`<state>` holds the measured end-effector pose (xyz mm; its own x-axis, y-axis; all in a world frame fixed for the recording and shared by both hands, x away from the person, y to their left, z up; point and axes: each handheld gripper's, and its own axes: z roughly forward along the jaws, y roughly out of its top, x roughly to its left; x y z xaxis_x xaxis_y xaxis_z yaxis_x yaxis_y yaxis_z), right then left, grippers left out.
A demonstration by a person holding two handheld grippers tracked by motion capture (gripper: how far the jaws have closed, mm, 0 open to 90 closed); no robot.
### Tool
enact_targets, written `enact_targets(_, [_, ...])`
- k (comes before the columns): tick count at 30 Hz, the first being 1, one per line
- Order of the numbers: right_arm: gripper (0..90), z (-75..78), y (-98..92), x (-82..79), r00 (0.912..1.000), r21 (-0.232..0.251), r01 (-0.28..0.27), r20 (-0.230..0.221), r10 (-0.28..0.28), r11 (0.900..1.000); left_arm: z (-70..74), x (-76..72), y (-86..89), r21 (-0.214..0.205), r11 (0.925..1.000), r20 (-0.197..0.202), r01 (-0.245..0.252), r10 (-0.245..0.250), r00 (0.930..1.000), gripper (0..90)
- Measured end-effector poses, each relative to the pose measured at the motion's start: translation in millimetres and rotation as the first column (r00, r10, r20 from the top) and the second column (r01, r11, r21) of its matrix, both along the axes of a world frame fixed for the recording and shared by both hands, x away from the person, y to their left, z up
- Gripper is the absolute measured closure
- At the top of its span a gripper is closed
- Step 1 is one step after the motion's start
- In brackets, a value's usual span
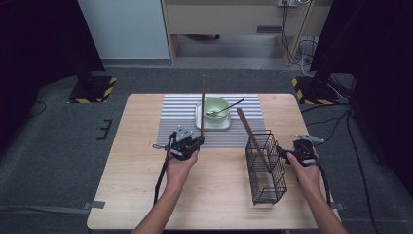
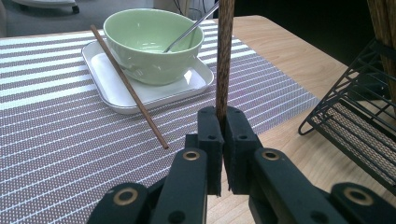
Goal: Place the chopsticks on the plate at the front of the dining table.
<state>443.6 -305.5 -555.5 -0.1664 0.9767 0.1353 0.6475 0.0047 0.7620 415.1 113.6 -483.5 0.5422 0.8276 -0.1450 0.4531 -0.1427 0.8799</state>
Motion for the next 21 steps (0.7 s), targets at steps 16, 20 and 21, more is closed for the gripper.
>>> enact_targets(16, [5.7,-9.0,11.2,-1.5,0.9992,-0.127,-0.028,-0.031,0.024,0.9916,-1.4,15.0,-11.1,-0.007,0.9991,-0.011,-0.041,0.041,0.9991,86.1])
enact_targets(20, [4.9,-9.0,12.1,-2.2,0.9994,-0.126,-0.016,-0.033,0.012,0.9919,-1.2,19.9,-9.9,-0.005,0.9982,-0.021,-0.06,0.06,0.998,86.1])
enact_targets(21, [4.6,-9.1,12.3,-2.3,0.9993,-0.127,-0.018,-0.035,0.013,0.9917,-1.2,20.9,-9.1,-0.002,0.9978,-0.022,-0.067,0.067,0.9975,86.1])
